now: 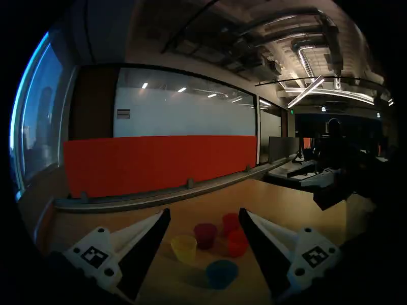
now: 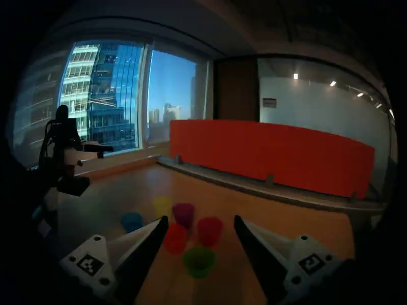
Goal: Pour water
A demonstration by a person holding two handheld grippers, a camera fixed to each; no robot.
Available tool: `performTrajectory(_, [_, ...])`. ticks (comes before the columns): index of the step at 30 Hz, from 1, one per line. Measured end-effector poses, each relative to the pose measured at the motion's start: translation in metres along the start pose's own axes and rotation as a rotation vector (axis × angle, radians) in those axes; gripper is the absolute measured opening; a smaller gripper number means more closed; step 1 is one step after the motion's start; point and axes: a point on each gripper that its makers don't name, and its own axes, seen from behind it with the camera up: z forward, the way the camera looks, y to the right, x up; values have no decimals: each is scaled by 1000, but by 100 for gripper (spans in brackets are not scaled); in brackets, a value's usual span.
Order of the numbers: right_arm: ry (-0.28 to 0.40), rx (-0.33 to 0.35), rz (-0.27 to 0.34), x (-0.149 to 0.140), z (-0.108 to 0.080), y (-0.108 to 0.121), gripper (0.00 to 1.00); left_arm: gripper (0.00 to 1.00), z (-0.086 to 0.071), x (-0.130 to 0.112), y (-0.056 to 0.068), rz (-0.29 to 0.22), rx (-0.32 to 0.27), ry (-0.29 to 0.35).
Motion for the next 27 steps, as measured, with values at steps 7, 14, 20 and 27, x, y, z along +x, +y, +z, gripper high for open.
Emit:
performTrajectory(7, [-50, 10, -9, -29, 8, -2, 100, 100, 3, -29, 3, 18, -12, -43])
performTrajectory(14, [-94, 13, -3, -58, 14, -1, 100, 100, 5, -64, 9, 44, -18, -104])
performTrajectory(20, [-131, 4, -6, -80, 20, 1, 100, 100, 8, -92, 13, 62, -26, -148])
performTrajectory(27, [-182, 12, -20, -106, 31, -1, 100, 100, 10, -129, 20, 64, -53, -215])
